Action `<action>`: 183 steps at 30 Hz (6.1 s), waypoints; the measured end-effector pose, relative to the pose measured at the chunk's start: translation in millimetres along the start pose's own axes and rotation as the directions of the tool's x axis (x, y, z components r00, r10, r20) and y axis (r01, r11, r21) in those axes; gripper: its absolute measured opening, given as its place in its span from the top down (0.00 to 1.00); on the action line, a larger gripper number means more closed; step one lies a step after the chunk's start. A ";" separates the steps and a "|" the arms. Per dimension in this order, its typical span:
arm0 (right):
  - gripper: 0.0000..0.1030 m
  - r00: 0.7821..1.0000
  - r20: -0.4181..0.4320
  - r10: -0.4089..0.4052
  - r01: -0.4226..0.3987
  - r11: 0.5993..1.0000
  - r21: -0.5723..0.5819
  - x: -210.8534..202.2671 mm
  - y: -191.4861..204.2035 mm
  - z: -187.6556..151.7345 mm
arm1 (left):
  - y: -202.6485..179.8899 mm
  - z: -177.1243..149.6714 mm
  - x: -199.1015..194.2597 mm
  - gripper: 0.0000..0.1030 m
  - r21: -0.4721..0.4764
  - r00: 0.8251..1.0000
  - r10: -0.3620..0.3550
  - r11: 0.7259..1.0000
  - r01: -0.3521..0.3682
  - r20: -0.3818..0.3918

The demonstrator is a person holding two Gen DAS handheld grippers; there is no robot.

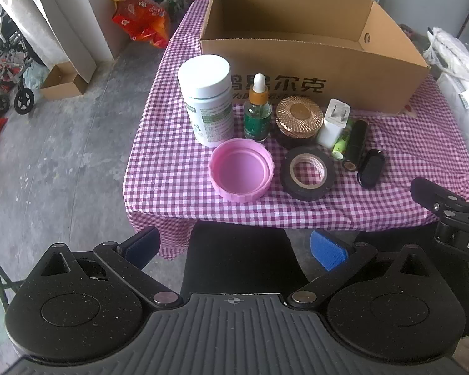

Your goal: Organize rigid objects

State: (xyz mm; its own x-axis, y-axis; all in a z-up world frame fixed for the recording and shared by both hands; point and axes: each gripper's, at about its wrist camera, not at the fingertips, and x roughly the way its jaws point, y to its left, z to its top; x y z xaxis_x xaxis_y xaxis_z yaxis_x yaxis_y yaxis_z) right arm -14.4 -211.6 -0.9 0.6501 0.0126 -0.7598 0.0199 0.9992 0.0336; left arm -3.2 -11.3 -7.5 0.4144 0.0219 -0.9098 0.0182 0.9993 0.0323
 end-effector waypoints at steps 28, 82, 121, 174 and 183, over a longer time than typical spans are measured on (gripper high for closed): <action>0.00 1.000 -0.004 0.003 -0.003 1.000 0.000 -0.2 2.6 0.8 | -1.7 2.7 -0.7 0.00 0.004 1.000 0.001 1.000 -0.001 -0.002; 0.67 0.885 -0.198 0.422 -0.301 0.841 0.449 139.7 -87.5 15.3 | -131.8 57.7 89.1 0.65 0.339 0.980 -0.181 0.919 0.200 -0.089; 0.82 0.854 -0.079 0.514 -0.441 0.797 0.413 92.7 -83.2 46.2 | -128.9 73.1 42.6 0.68 0.305 0.991 -0.130 0.946 0.113 0.036; 0.80 0.698 -0.159 0.698 -0.561 0.672 0.483 216.3 -32.5 209.5 | 19.3 210.4 41.3 0.65 0.034 0.996 0.081 0.996 -0.080 -0.035; 0.80 0.715 -0.002 0.699 -0.617 0.634 0.466 125.3 -90.3 177.9 | -6.3 153.6 -19.1 0.62 -0.007 0.998 -0.040 0.999 0.041 0.056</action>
State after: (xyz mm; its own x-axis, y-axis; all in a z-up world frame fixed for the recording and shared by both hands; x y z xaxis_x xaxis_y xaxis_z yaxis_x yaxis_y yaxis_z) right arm 200.4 -306.8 16.4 0.4769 0.7075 -0.5216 -0.0347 0.6081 0.7931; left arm 128.5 -22.6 73.2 0.4635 -0.0202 -0.8859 0.0289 0.9996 -0.0077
